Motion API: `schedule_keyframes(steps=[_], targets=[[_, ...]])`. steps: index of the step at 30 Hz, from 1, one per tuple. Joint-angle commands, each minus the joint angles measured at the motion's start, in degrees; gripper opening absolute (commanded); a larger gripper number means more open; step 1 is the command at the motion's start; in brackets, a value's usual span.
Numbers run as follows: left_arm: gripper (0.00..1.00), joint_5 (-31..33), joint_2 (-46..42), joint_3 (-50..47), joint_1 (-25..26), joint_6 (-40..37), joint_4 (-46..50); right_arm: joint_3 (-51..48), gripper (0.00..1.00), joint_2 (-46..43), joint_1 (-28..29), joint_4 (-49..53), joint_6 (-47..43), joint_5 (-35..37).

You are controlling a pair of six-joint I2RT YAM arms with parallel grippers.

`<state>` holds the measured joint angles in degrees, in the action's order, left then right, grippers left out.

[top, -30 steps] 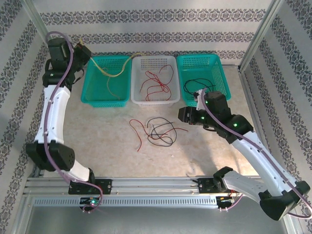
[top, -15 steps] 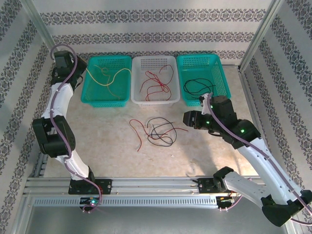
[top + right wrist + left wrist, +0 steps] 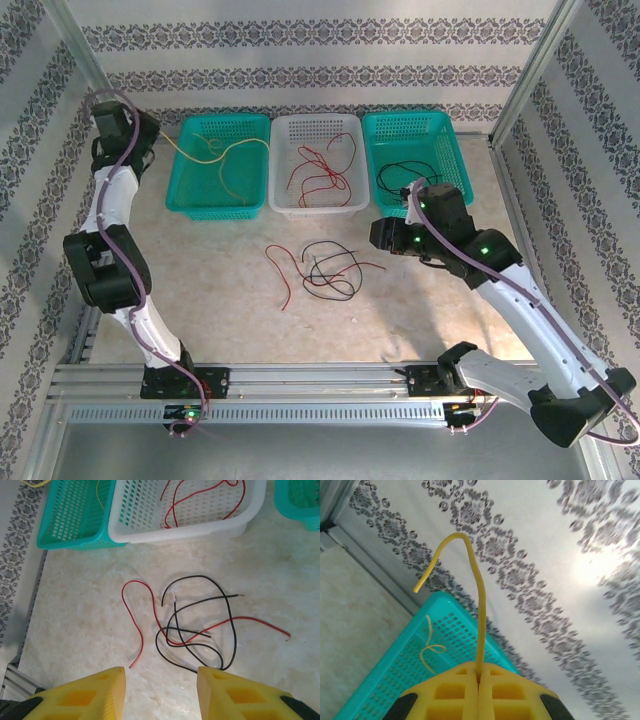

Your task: Untangle the cables

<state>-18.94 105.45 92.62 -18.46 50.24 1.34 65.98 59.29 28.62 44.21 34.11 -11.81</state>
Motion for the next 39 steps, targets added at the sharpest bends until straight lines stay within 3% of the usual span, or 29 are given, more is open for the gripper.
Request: schedule_keyframes(steps=[1, 6, 11, 19, 26, 34, 35, 39], targets=[[0.00, -7.4, 0.7, 2.0, -0.2, 10.5, -9.8, 2.0, 0.43, 1.8, -0.5, -1.2, -0.8, -0.1], [0.00, -8.0, 0.1, -0.6, -2.6, 18.4, -16.7, 3.0, 0.42, 3.0, -0.5, -1.6, -1.5, -0.3], [0.00, -6.5, 0.4, 3.0, -2.6, 9.8, -7.2, 1.6, 0.42, 2.6, -0.8, -2.6, -1.5, -0.5], [0.00, -1.2, -0.7, -2.2, -2.0, -1.7, -1.0, 0.1, 0.42, 2.4, -1.4, -3.9, -0.9, -1.3], [0.00, 3.5, 5.2, 4.6, 6.3, -19.2, 12.2, 0.0, 0.42, 2.3, -1.4, -3.8, -0.2, -1.8], [0.00, 8.9, 22.8, 23.3, 16.7, -33.5, 32.6, -0.8, 0.42, -0.8, -1.4, -2.3, 0.8, -0.9], [0.05, 9.7, 25.1, 26.2, 16.9, -34.0, 35.8, -1.0, 0.42, -1.4, -1.5, -2.0, 0.9, -0.7], [0.54, 11.5, 27.9, 31.3, 17.1, -34.7, 41.4, -1.5, 0.42, -3.4, -1.6, -1.1, 1.4, -0.3]])
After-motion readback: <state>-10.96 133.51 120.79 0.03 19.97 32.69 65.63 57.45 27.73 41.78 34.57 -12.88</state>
